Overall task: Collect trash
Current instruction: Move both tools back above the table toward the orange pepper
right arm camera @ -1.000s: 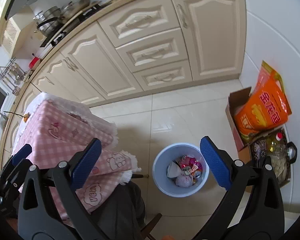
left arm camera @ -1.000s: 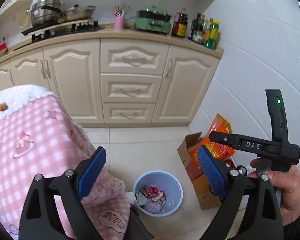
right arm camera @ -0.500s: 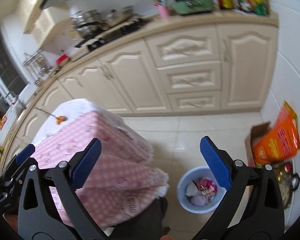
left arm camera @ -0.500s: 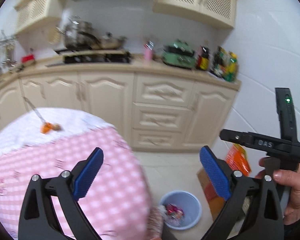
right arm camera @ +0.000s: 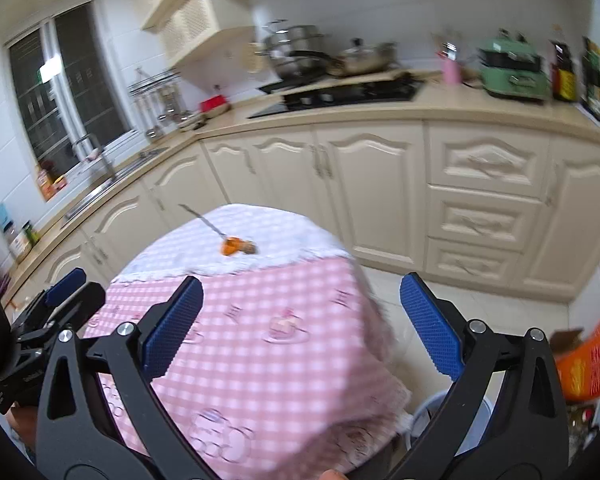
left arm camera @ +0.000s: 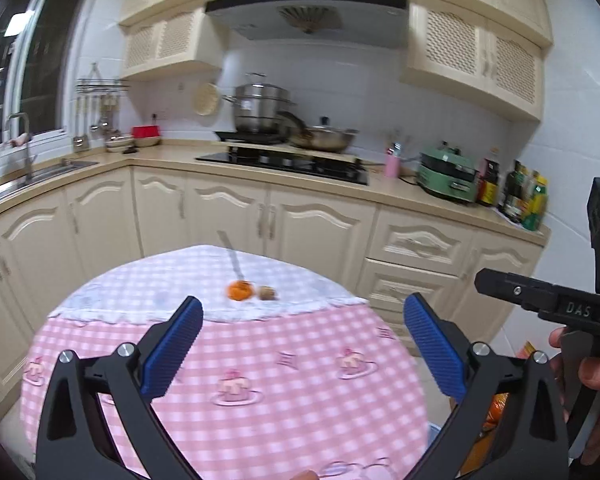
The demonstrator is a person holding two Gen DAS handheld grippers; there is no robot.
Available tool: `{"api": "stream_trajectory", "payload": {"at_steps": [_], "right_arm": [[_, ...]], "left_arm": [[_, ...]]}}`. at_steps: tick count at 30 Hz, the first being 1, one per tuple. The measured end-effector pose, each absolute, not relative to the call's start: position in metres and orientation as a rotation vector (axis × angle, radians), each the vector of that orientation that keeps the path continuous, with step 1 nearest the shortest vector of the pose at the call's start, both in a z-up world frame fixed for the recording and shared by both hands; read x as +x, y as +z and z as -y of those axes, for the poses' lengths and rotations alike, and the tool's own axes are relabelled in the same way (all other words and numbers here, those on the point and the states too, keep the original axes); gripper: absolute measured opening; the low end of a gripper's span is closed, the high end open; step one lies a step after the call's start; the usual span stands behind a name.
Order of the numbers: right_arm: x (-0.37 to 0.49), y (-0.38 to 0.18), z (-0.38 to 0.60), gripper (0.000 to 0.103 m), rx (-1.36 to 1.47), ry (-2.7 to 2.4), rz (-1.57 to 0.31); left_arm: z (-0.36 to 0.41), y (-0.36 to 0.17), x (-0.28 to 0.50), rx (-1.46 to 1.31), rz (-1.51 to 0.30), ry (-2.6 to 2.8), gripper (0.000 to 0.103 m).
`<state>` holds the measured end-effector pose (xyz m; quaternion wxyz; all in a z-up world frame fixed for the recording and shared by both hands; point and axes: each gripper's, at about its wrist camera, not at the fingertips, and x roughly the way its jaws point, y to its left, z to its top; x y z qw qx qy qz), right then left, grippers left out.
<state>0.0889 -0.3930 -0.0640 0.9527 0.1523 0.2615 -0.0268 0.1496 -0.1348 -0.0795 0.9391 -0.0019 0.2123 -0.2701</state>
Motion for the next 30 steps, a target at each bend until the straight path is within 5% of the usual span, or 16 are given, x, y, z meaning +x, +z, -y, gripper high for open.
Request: {"api": "stream_trajectory", "payload": {"at_steps": [13,30], "right_arm": [[0.160,-0.067,0.315,0.097,0.159,0.044,-0.560],[0.284,-0.169,0.366,0.097,0.169,0.065,-0.805]], "left_arm": [[0.086,-0.102,0.211,-0.019,-0.479,-0.444,0.098],[0.194,-0.215,0.417,0.285,-0.766,-0.428,0.098]]}}
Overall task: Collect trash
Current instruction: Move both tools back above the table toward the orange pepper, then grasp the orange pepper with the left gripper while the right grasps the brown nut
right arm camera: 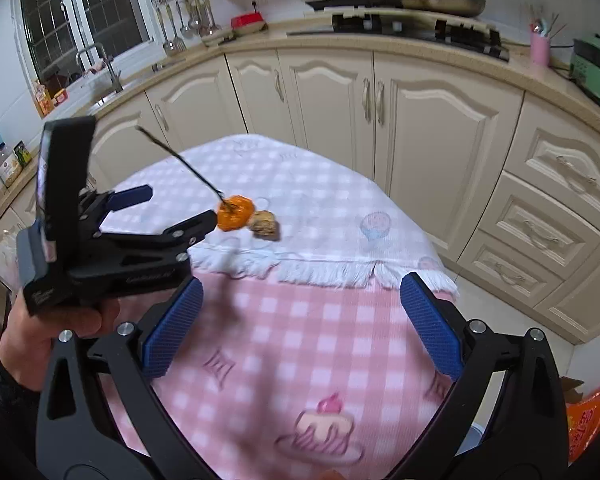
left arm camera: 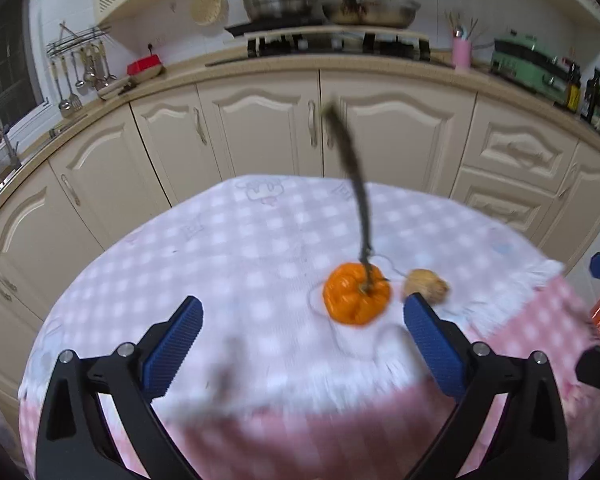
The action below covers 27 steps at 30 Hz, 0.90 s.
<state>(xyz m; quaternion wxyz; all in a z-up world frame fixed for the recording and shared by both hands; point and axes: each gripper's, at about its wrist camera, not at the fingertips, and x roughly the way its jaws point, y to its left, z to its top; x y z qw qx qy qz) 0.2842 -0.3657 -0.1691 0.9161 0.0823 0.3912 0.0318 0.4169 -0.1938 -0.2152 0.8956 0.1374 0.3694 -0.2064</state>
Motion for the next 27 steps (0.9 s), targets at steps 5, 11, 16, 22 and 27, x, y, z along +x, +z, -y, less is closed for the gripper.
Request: {"api": "stream_trajectory", "payload": {"at_steps": [5,11,16,22,27], "right_arm": [[0.308,-0.183,0.367,0.097,0.145,0.090,-0.845],[0.333,-0.194,0.355,0.097,0.106,0.116,-0.877],[0.353,-0.199,0.344,0.095,0.092,0.129,-0.889],[0.379,-0.209,0.325,0.054,0.048,0.111,-0.916],[0.367,-0.203,0.316,0.026,0.028,0.093,-0.901]], "left_arm": [[0.211,-0.229,0.437,0.327,-0.826,-0.454,0.092],[0.219,-0.229,0.435,0.330,-0.831,-0.521,0.038],[0.192,-0.222,0.428,0.272,-0.845,-0.497,0.037],[0.139,-0.201,0.408,0.152,-0.805,-0.451,0.037],[0.118,-0.207,0.402,0.067,-0.798,-0.465,0.037]]}}
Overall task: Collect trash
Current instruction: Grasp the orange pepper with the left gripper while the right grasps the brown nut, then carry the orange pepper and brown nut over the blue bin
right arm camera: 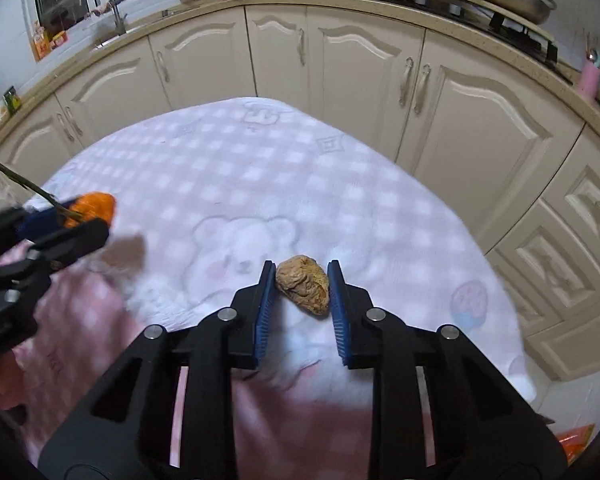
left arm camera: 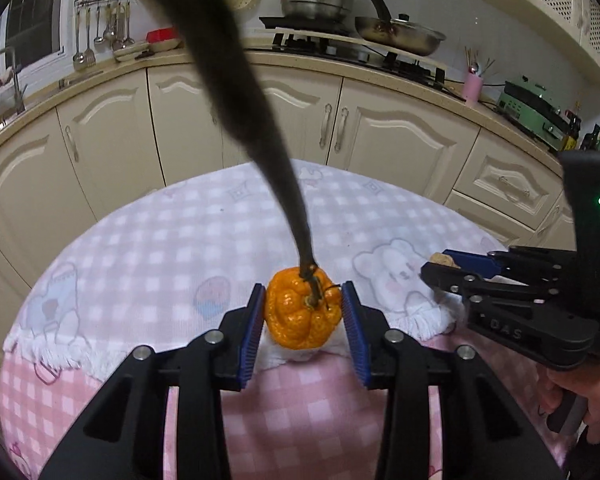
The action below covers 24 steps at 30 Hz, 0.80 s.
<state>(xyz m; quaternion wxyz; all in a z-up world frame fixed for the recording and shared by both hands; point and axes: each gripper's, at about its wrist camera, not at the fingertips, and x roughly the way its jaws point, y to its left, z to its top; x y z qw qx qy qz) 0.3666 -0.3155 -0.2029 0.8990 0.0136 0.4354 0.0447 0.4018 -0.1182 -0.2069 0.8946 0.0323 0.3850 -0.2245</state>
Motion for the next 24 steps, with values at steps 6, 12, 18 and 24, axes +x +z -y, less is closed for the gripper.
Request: {"api": "stream_trajectory", "payload": {"at_steps": [6,12,18,24], "right_arm": [[0.328,-0.177,0.304,0.026,0.025,0.060,-0.853],[0.275,-0.137,0.281,0.026,0.013,0.091,-0.778],[0.214,-0.105,0.268,0.026,0.013,0.120,-0.693],[0.161,-0.081,0.269,0.026,0.039,0.151,-0.616]], "left_arm": [[0.107,-0.197,0.398,0.005,-0.772,-0.498,0.037],[0.091,-0.162,0.342,-0.019,-0.695,-0.529,0.037],[0.070,-0.119,0.259,-0.033,-0.584,-0.525,0.037],[0.067,-0.089,0.191,-0.035,-0.511,-0.542,0.037]]}}
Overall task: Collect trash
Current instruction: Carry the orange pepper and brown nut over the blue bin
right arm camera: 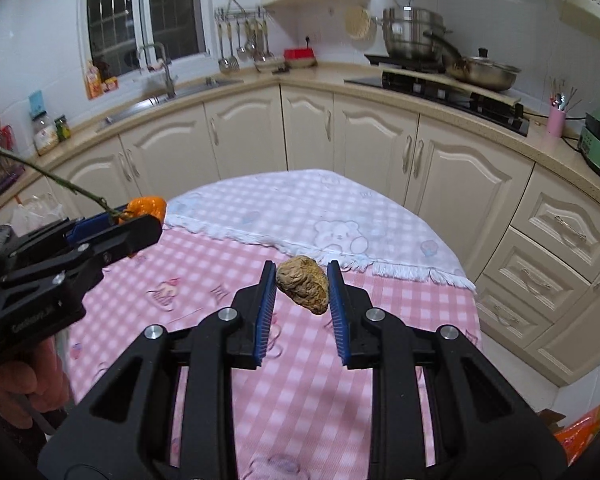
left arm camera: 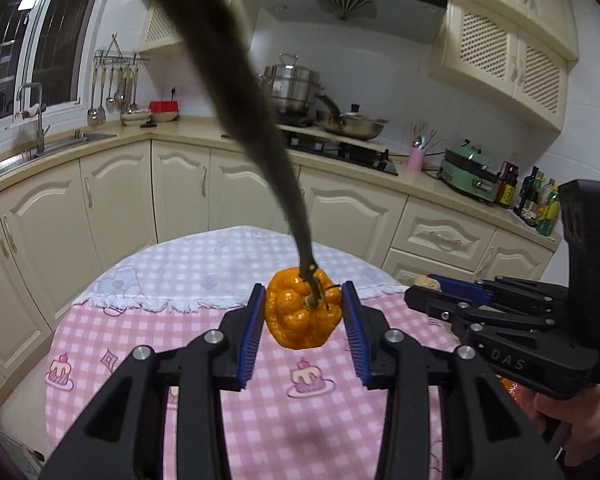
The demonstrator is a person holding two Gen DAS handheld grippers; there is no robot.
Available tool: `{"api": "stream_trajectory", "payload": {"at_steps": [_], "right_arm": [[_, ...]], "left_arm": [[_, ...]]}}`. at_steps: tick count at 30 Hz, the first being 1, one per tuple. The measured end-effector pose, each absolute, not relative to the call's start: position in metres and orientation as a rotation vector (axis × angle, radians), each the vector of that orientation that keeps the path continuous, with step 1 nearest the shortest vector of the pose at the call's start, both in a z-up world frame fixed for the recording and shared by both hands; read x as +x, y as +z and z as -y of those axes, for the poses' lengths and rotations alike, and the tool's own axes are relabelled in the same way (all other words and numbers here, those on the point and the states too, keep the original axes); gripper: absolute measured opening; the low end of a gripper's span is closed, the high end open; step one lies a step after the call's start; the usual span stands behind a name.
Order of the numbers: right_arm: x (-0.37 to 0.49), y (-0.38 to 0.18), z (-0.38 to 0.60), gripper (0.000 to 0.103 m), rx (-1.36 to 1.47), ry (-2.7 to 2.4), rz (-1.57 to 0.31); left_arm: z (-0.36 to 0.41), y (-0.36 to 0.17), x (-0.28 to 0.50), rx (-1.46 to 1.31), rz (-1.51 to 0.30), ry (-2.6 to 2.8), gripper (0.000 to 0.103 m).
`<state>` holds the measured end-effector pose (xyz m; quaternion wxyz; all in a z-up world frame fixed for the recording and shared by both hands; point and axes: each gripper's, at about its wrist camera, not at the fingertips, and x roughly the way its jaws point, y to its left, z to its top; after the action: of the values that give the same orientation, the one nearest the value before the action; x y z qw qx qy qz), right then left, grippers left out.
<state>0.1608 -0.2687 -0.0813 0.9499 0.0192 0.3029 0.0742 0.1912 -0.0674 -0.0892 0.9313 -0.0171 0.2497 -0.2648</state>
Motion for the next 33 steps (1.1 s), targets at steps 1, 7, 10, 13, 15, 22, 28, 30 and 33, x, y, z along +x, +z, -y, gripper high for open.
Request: {"api": "stream_trajectory", "payload": {"at_steps": [1,7,10,13,15,22,28,30,33], "right_arm": [[0.153,-0.079,0.269,0.026,0.041,0.154,-0.605],[0.115,-0.062,0.282,0.026,0.076,0.187,-0.547],[0.101,-0.056,0.290,0.026,0.082,0.186,-0.524],[0.085,-0.049,0.302,0.026,0.097,0.181,-0.496],[0.072,-0.046,0.315,0.026,0.116,0.181,-0.478],[0.017,-0.049,0.389,0.026,0.201,0.071,-0.441],[-0.035,-0.073,0.472,0.026,0.295,-0.066,-0.456],[-0.051,-0.086,0.499,0.026,0.329,-0.117,-0.472],[-0.070,-0.109,0.533,0.026,0.380,-0.183,-0.505]], "left_arm": [[0.067,-0.086,0.183,-0.037,-0.506,-0.546,0.037],[0.077,-0.073,0.141,-0.062,-0.485,-0.586,0.037],[0.086,-0.068,0.125,-0.060,-0.473,-0.603,0.037],[0.099,-0.065,0.111,-0.055,-0.468,-0.621,0.037],[0.113,-0.065,0.103,-0.038,-0.469,-0.641,0.037],[0.184,-0.070,0.075,0.035,-0.485,-0.758,0.037],[0.258,-0.092,0.054,0.091,-0.518,-0.863,0.037],[0.285,-0.105,0.047,0.118,-0.548,-0.907,0.037],[0.326,-0.133,0.038,0.162,-0.608,-0.972,0.037]]}}
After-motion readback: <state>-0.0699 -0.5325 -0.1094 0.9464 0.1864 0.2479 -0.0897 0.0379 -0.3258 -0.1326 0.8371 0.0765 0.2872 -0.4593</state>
